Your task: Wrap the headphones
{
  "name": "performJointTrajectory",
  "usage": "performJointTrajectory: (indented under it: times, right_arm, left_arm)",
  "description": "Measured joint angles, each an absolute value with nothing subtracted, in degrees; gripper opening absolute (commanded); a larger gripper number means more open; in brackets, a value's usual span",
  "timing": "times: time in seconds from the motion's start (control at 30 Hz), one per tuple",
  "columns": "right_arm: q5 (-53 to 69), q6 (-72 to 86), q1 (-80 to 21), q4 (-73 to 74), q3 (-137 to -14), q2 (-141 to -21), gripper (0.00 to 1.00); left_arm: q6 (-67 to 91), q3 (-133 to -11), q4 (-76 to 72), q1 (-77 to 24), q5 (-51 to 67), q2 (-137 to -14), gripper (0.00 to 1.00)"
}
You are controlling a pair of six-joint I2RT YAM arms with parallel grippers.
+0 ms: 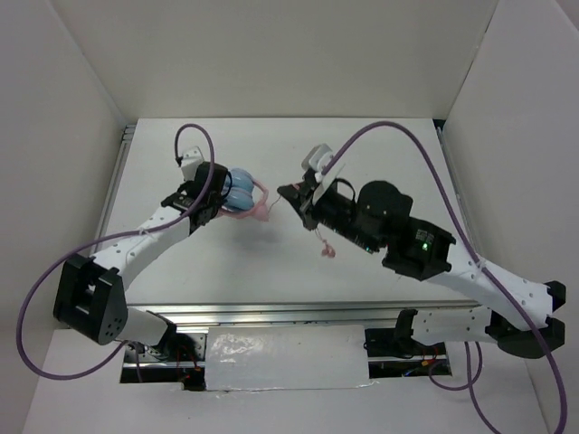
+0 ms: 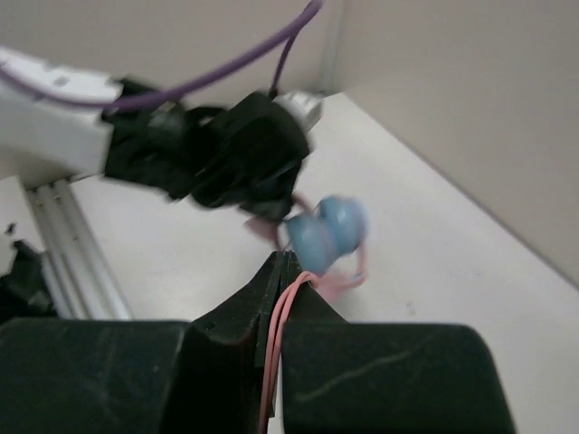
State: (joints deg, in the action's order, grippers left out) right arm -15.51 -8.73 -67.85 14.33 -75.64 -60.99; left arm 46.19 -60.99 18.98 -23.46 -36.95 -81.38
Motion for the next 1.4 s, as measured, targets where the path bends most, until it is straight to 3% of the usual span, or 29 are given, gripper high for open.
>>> performJointTrajectory:
  times: [0.23, 0.53, 0.77, 1.03, 1.23, 1.4]
  right_arm:
    - [-6.0, -14.9, -54.0, 21.6, -91.3, -70.2, 0.0]
    - [2.5, -14.0, -37.8, 22.0, -92.3, -79.2, 0.0]
    - [9.6, -8.2, -26.3, 16.8, -80.2, -78.1, 0.0]
    - [18.7, -4.0, -24.2, 7.7, -73.0, -78.0, 0.0]
    - [27.6, 4.2, -24.7, -12.0, -60.8, -80.2, 0.0]
    - [35.7, 14.6, -27.2, -37.0, -47.2, -83.0, 0.0]
  left_arm:
    - [31.3, -47.2, 8.0, -28.4, -20.9, -68.4, 0.0]
    - [24.7, -41.0, 4.7, -33.4, -11.4, -50.3, 0.0]
    - [24.7, -40.9, 6.3, -33.8, -11.1, -40.4, 0.0]
    - [27.3, -40.9, 6.9, -33.8, -5.2, -35.8, 0.0]
    - [32.0, -44.6, 6.6, -33.8, -2.8, -36.2, 0.0]
    - [36.3, -51.2, 6.8, -33.8, -8.9, -37.5, 0.0]
